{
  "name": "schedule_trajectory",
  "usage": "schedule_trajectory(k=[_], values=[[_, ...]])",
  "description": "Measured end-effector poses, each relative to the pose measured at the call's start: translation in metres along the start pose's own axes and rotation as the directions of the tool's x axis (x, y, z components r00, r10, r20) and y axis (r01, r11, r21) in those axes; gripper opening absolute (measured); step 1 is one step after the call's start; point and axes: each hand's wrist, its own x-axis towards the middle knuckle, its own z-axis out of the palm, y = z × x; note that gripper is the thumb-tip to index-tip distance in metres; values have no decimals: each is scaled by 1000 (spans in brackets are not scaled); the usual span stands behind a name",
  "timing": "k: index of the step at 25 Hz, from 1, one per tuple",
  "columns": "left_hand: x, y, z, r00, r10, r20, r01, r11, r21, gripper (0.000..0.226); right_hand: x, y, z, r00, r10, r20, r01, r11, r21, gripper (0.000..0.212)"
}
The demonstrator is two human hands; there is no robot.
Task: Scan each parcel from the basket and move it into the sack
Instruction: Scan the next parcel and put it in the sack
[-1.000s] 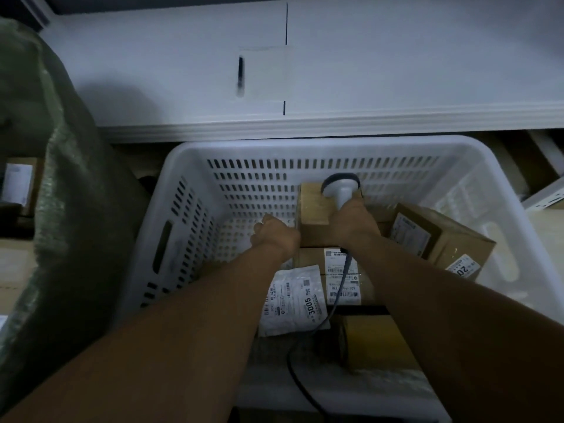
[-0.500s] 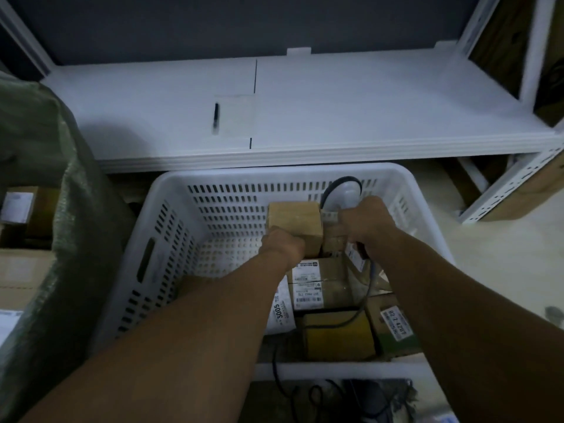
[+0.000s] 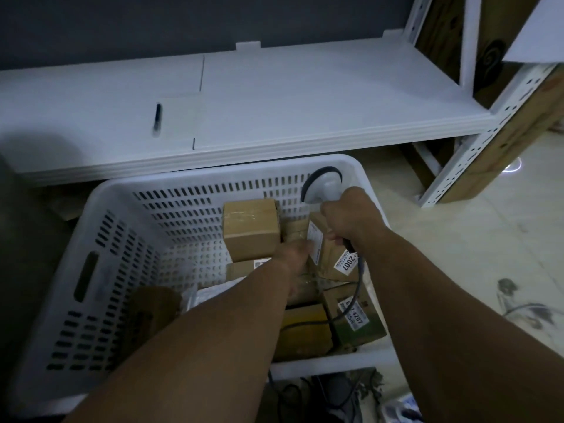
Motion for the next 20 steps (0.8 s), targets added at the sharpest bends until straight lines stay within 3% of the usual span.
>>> schedule_trajectory(k=[2,5,11,12,16,20], values=[[2,1,15,998,-41,54,45,996,-72,44,5,4,-8,1000,-13,8,13,1000,-1,16],[26,-4,38,989,-104,105,115,988,-101,78,9,17,-12,1000,-14,-2,14,1000,8,12],[10,10,53,991,57,125,-53,998,-33,40,13,25,-6,999,45,6,-45,999,18,15],[13,14,58,994,36,105,-38,999,8,37,15,26,-6,999,50,3,-50,999,13,17],[4,14,55,994,-61,90,73,989,-130,39,18,25,-2,999,37,-12,-37,999,15,21],[-19,9,30,991,-89,104,102,986,-135,42,13,13,-1,999,37,5,-37,992,121,23]])
